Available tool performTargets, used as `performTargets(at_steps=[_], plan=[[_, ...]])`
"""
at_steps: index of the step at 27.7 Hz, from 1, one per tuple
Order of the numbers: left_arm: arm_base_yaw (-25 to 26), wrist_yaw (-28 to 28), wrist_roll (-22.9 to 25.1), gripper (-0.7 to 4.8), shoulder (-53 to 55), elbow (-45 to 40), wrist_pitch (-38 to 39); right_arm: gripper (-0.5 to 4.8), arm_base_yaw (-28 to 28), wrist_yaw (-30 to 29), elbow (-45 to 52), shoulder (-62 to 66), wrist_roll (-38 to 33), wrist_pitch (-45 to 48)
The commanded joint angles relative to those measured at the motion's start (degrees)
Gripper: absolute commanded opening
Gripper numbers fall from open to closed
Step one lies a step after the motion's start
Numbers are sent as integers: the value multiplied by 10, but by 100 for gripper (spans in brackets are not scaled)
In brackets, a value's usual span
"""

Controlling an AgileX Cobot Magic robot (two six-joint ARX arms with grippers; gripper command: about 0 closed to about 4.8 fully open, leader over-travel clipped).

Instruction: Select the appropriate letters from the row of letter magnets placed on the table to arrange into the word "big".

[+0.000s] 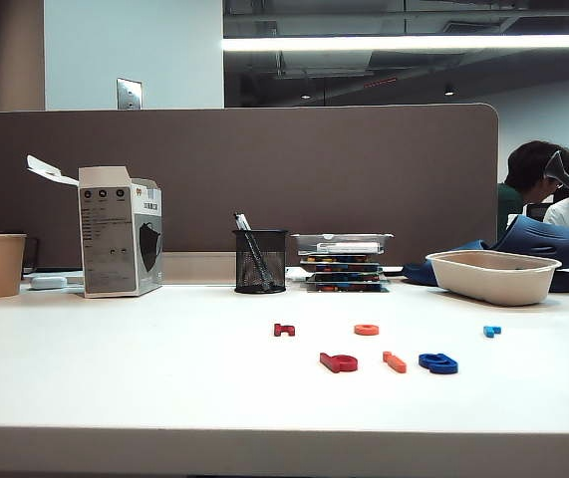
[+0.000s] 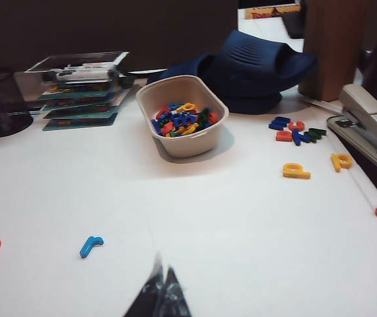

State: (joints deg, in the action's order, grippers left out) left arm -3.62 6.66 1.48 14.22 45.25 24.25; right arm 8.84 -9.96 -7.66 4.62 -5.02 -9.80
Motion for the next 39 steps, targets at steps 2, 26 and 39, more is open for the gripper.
performTargets(at_steps=[2, 26, 39], plan=[[1, -5, -3, -5, -43, -61, -41, -6, 0, -5, 17, -1, 6, 44], [0, -16, -15, -5, -141, -414, -339, 22, 0, -5, 77, -5, 35, 83], [0, -16, -15, -5, -141, -449, -315, 22, 1, -5, 77, -5, 35, 83]])
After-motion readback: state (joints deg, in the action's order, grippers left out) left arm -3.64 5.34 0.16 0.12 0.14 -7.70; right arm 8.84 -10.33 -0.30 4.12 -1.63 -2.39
